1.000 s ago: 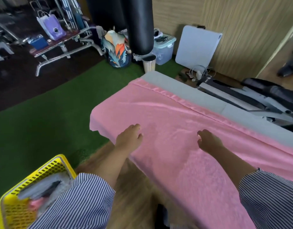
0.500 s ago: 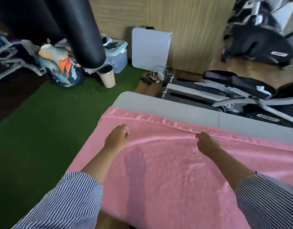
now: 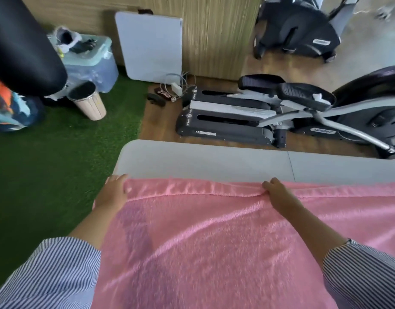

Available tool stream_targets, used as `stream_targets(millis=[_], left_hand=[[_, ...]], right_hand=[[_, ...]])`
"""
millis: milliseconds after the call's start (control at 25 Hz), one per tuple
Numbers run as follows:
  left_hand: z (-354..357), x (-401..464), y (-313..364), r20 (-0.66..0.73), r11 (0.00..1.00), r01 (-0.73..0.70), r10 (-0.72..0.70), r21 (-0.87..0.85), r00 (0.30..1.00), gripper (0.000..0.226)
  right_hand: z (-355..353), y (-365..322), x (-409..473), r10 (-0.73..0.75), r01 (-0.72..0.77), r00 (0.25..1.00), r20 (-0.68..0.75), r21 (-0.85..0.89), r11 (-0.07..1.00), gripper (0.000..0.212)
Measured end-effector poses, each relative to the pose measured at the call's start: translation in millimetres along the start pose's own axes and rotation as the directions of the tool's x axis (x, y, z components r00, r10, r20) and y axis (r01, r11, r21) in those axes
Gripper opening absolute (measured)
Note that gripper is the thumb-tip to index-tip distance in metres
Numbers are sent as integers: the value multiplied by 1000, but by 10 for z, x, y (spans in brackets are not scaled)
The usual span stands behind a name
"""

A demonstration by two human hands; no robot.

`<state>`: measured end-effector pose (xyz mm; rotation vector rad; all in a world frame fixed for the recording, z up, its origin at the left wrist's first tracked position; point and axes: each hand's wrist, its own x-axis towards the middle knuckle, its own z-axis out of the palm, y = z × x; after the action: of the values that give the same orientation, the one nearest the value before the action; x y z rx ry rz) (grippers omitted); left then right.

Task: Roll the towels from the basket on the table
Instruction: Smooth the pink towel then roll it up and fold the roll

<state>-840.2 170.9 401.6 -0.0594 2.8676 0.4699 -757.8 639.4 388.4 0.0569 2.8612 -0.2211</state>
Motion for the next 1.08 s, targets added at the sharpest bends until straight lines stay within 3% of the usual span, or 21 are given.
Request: stream_targets(millis=[160, 240, 440, 600, 680, 760, 840, 920, 1080], left_hand=[[18, 50, -116, -73, 995, -51, 57, 81, 996, 9], [-79, 157, -110, -110, 993, -27, 40, 116, 993, 9], [-686, 714, 148, -408, 999, 39, -23, 31, 913, 17], [-765, 1093, 200, -450, 997, 37, -62, -65, 891, 20], [-601, 1167, 213, -390, 989, 49, -101, -142, 915, 30], [-363, 1149, 221, -252, 978, 114, -156, -173, 955, 46], [-97, 1073, 221, -51, 982, 166, -171, -89, 984, 67], [101, 1007, 203, 95, 986, 159, -164, 52, 982, 87], [122, 1045, 238, 179, 971, 202, -224, 132, 958, 90]], right_hand=[[-116, 69, 210, 41, -26, 993, -111, 129, 991, 17], [-203, 56, 390, 44, -21, 985, -169, 133, 991, 14], [-654, -207, 836, 19, 20, 956, -293, 130, 991, 20], [-669, -296, 1147, 54, -1, 952, -300, 174, 985, 25], [-526, -266, 1217, 176, -115, 964, -200, 282, 953, 34], [-387, -193, 1163, 267, -236, 958, -104, 238, 942, 47], [-266, -108, 1100, 338, -333, 941, -10, 145, 932, 45], [-186, -72, 1070, 343, -351, 935, 86, 104, 930, 47], [-130, -44, 1108, 342, -351, 930, 134, 51, 935, 52]])
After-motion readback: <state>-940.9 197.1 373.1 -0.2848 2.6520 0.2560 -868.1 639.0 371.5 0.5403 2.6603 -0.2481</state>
